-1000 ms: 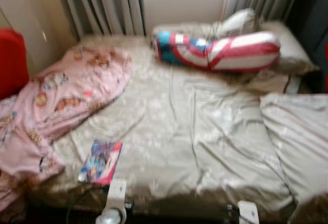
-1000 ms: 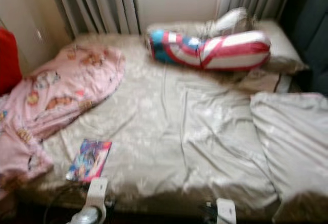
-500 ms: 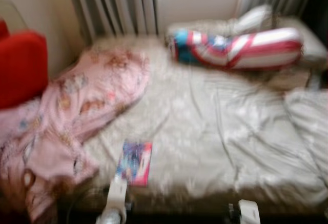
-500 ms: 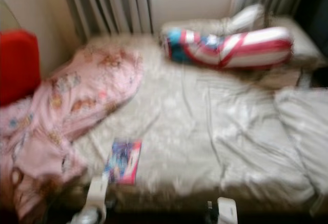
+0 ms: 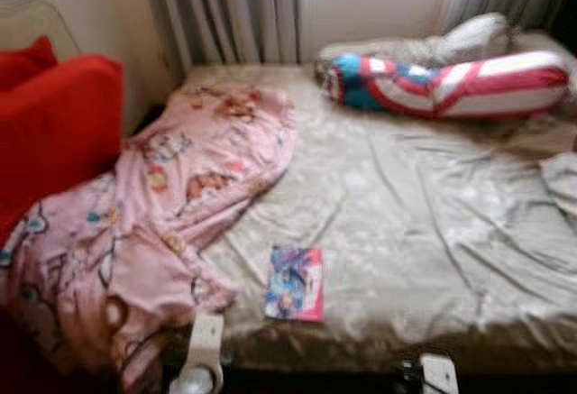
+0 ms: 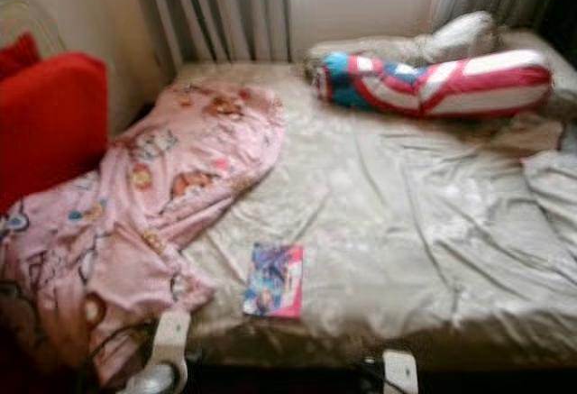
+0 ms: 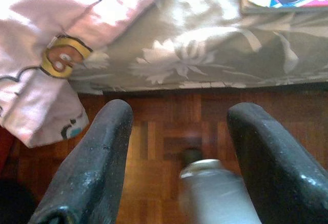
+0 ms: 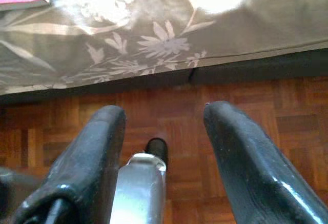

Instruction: Clean up the room

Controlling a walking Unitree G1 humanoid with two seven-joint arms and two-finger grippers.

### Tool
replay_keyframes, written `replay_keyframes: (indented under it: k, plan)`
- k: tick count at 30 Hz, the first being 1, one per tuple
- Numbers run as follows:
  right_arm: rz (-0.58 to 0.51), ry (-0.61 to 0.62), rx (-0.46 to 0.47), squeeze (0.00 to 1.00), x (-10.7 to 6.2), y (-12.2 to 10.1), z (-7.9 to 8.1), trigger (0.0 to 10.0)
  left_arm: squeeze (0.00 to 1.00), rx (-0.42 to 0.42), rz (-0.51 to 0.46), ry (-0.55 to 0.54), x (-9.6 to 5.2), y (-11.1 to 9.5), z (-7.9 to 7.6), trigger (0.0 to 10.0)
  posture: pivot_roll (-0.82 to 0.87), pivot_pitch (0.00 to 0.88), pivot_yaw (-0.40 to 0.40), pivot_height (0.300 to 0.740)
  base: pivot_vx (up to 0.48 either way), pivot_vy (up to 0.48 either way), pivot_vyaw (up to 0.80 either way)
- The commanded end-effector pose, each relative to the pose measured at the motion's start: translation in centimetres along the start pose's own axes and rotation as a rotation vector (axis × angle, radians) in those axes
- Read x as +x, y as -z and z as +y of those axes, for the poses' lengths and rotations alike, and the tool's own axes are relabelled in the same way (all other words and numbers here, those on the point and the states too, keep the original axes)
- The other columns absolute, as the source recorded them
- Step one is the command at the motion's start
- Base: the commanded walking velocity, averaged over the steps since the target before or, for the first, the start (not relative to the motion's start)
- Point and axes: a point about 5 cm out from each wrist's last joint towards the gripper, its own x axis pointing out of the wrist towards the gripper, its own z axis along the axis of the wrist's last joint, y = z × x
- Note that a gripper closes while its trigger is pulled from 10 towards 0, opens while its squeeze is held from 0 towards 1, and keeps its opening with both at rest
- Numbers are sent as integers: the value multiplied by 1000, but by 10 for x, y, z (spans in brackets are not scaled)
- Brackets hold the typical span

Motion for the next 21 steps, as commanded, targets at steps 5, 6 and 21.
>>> replay_keyframes:
  k: [5,6,21]
  plan:
    - [-5,-21,3,0,2,-2,9,10000,0,15,15,-25,0,3,10,10000,-33,27,-18,740,0,174,0]
    - [-5,-21,3,0,2,-2,8,10000,0,15,14,-26,0,3,10,10000,-33,28,-18,740,0,0,0]
    - [-8,-20,8,0,2,-2,8,10000,0,12,10,-16,0,2,9,10000,-31,29,-19,740,0,0,0]
